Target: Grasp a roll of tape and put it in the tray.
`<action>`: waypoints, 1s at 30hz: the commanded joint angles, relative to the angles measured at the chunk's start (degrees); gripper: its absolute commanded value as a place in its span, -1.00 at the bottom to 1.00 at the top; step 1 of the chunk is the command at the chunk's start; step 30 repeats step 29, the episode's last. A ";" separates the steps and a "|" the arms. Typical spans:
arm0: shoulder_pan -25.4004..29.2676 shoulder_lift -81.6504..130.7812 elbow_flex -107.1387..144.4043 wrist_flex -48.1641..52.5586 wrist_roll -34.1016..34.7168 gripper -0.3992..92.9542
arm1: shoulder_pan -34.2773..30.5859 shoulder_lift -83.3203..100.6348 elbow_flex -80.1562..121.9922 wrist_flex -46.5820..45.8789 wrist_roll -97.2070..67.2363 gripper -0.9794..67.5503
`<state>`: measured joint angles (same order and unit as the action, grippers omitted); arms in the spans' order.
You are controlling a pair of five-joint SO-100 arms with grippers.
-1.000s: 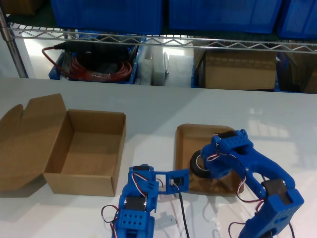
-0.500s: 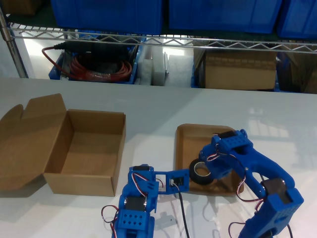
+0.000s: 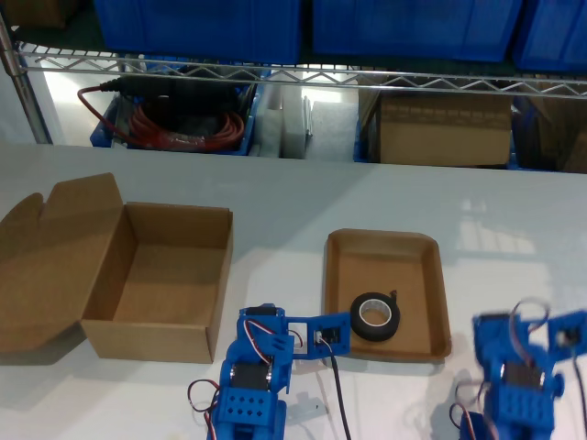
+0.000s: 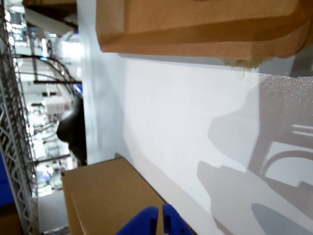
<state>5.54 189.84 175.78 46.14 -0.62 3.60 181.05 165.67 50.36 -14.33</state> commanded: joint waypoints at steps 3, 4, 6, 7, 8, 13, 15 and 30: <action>-0.53 0.62 1.85 -0.70 0.09 -0.99 | 1.32 7.21 6.24 3.25 -0.44 -0.97; -0.53 0.62 1.85 -0.70 0.09 -0.99 | 1.32 7.21 6.77 3.34 -0.35 -0.97; -0.53 0.62 1.85 -0.70 0.09 -0.99 | 1.32 7.21 7.91 2.90 -0.53 -0.97; -0.53 0.62 1.85 -0.70 0.09 -0.99 | 1.49 7.21 7.82 3.16 -0.35 -0.97; -0.53 0.62 1.85 -0.70 0.09 -0.99 | 1.58 7.21 7.82 3.25 -0.18 -0.97; -0.53 0.62 1.85 -0.70 0.09 -0.99 | 1.32 7.29 7.73 3.34 0.26 -0.97; -0.53 0.62 1.85 -0.70 0.09 -0.99 | 1.32 7.29 7.73 3.34 0.35 -0.97; -0.53 0.62 1.85 -0.70 0.09 -0.99 | 1.49 7.29 7.73 3.52 1.58 -0.97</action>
